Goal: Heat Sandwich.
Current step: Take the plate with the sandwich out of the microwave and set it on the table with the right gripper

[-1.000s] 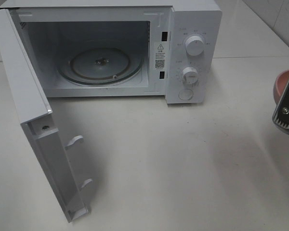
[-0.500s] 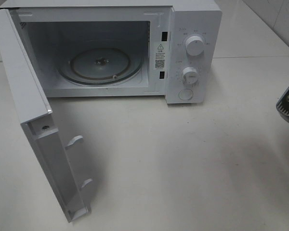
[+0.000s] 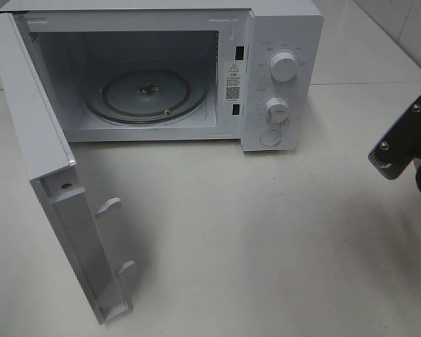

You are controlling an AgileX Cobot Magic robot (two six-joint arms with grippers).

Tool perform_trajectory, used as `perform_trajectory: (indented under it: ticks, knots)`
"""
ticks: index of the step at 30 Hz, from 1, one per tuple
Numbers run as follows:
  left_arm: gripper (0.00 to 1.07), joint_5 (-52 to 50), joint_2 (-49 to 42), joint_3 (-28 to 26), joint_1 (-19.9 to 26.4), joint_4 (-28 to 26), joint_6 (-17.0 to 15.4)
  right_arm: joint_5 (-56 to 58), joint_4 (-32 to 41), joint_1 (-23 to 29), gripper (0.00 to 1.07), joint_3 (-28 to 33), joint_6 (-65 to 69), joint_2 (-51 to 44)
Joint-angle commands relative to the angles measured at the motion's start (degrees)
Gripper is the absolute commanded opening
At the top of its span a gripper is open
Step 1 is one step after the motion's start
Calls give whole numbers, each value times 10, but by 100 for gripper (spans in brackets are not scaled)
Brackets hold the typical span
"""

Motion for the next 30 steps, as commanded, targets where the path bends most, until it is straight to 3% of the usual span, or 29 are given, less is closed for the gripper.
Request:
perform_trajectory:
  ticks: [1,19,30]
  knots:
    - [97,-3,-12,2,-2,0,-2,7,-36,-3,1,-23,47,30]
    - [97,-3,-12,2,-2,0,-2,17,-35,-5,3,-104,179,179]
    - [97,-3,-12,2,-2,0,-2,-2,-50,-5,3,-111,214,246]
